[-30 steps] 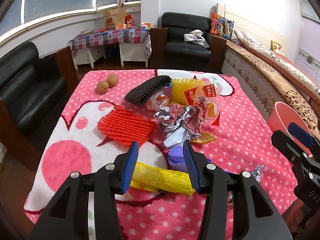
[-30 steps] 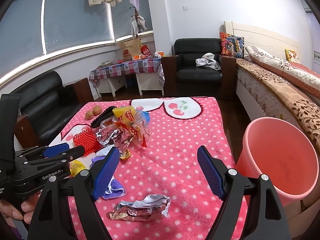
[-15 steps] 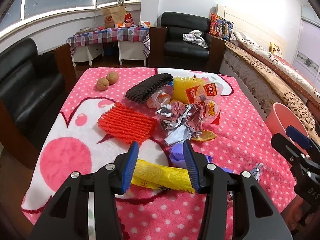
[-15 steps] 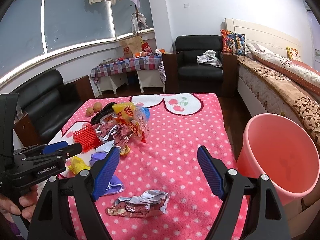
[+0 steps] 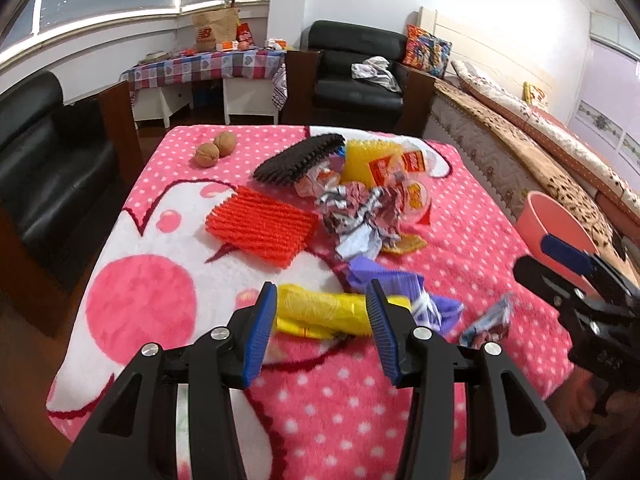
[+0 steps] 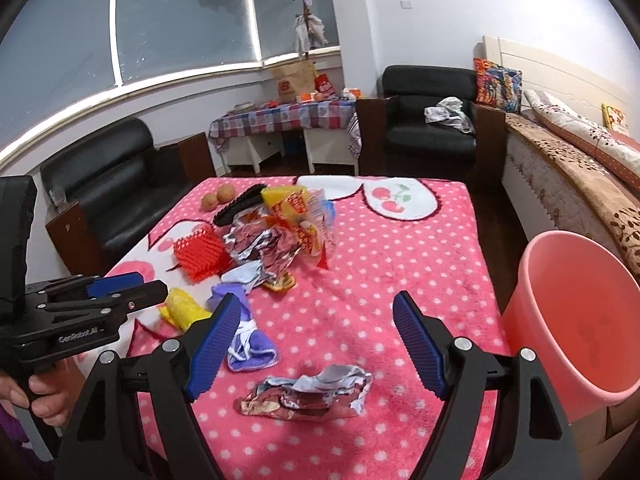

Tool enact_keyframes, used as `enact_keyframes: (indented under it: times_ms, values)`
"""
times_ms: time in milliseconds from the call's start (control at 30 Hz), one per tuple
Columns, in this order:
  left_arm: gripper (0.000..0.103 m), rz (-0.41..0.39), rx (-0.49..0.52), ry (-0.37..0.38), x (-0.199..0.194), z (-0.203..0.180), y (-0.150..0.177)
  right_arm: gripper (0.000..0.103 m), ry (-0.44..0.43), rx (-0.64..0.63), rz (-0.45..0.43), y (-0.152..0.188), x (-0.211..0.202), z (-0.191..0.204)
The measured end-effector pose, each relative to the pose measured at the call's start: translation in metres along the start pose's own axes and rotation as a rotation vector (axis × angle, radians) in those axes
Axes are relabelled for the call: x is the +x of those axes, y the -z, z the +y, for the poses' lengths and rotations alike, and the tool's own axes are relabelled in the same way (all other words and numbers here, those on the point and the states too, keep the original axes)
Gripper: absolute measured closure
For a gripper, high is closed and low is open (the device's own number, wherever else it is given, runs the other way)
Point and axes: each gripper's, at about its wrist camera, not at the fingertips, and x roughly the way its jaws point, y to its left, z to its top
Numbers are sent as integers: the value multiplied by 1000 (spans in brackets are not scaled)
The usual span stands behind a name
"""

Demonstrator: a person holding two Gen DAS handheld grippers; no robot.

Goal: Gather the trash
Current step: 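Grasp the yellow plastic bag with the left gripper while the right gripper grasps the crumpled foil wrapper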

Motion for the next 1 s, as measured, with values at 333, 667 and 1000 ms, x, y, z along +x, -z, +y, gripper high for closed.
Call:
enact_keyframes:
  times_ms: [333,667,1000]
  values:
    - [56,132,-188,88,19,17,5,26,-31,-28,65,21,-16,0]
    - [56,276,-466,148,43,27,5,28,-98,33,167,37,-14,-8]
    - [56,297,-572,162,46,33,-8,28,-114,86,205,37,-4,-17]
